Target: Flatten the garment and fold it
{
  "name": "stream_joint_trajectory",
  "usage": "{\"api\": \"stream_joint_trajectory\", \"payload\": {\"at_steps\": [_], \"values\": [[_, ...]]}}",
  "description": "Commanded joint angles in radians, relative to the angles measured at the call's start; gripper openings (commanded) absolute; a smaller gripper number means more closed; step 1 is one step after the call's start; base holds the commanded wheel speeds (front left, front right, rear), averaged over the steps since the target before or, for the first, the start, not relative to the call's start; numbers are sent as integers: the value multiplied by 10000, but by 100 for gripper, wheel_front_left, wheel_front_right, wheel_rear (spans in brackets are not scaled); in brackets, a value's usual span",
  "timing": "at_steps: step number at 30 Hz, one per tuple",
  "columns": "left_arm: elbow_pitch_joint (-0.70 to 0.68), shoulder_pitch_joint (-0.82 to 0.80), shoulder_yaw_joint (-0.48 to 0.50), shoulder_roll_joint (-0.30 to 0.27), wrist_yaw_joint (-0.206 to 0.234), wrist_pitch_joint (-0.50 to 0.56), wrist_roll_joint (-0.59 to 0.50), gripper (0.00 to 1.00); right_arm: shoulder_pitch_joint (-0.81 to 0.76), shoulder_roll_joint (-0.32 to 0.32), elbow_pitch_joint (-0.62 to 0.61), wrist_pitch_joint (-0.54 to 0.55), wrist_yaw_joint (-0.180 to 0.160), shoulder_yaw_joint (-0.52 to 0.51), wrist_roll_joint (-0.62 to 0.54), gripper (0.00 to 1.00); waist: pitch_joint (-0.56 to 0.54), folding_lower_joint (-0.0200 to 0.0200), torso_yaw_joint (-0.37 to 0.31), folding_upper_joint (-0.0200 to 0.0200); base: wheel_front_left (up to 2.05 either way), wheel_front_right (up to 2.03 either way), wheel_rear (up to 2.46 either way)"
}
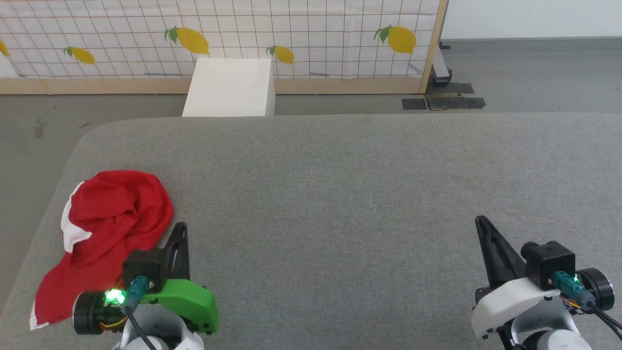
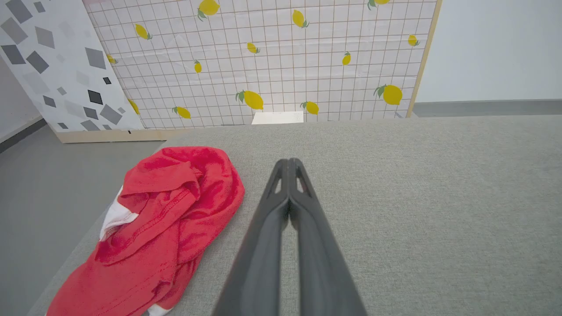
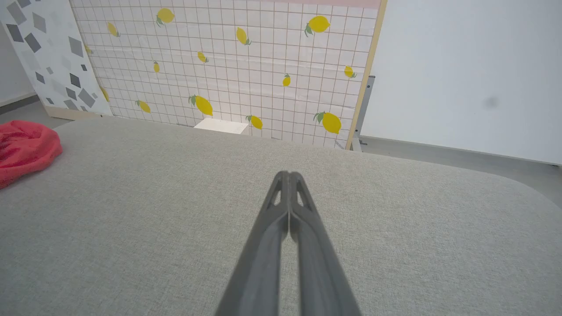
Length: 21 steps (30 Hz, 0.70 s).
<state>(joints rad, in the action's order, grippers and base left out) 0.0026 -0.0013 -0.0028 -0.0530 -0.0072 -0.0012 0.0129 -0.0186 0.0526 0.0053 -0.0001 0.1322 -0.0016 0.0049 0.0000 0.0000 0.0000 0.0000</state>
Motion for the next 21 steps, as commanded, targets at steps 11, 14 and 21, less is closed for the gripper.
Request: {"api": "stream_joint_trajectory", "payload": {"at_steps": [11,14,21], "values": [[-26,13,28,28,72,12,-129,0,186,-24,-53,1,-15,16,-49,0,0,0,0,0,0,0,0],[-26,13,28,28,72,12,-129,0,186,-24,-53,1,-15,16,-49,0,0,0,0,0,0,0,0],[-26,13,28,28,72,12,-129,0,186,-24,-53,1,-15,16,-49,0,0,0,0,0,0,0,0]]}}
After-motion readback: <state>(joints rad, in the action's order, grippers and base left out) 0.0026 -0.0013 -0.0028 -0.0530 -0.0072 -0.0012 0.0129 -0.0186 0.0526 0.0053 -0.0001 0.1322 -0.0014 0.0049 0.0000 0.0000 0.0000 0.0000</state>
